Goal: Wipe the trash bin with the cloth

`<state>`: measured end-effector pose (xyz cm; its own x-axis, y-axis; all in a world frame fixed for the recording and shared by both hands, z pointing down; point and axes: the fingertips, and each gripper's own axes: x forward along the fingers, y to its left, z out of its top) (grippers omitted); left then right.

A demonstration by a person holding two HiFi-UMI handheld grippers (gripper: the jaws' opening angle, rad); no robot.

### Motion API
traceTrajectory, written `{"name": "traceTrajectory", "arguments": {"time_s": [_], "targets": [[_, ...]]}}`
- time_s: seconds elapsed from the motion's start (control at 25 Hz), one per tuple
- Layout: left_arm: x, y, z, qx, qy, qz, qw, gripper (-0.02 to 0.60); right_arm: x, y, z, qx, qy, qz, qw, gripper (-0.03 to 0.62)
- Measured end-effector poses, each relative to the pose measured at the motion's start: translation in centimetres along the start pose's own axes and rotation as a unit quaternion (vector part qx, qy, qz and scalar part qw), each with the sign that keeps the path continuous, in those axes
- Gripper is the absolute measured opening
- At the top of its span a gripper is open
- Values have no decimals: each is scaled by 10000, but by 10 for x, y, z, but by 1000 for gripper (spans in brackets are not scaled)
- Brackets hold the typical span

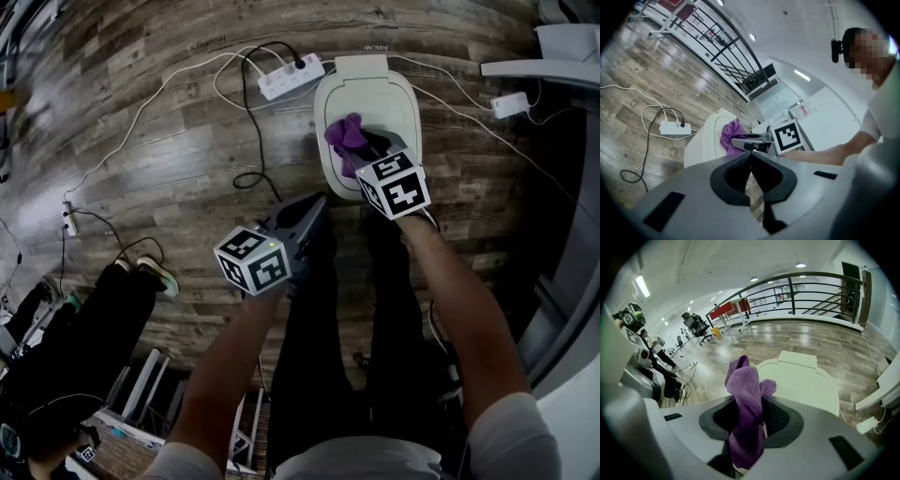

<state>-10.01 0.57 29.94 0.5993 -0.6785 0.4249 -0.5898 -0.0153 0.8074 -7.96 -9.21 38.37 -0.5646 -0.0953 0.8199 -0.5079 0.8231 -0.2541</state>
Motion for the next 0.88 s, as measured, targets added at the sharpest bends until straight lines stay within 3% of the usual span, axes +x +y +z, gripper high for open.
{"name": "traceTrajectory", "arguments": {"time_s": [0.36, 0.6, 0.88], "targets": [[7, -7, -2, 34, 55, -67, 10000, 5, -42, -73, -33, 374, -6, -691, 9969, 135], [10, -13, -8, 65, 99, -120, 9999, 5, -79, -133, -72, 720, 341, -1637, 9833, 124], [9, -20, -11, 132, 172, -146, 9997, 5, -111, -142, -75, 1073, 87, -1930, 9753, 119]]}}
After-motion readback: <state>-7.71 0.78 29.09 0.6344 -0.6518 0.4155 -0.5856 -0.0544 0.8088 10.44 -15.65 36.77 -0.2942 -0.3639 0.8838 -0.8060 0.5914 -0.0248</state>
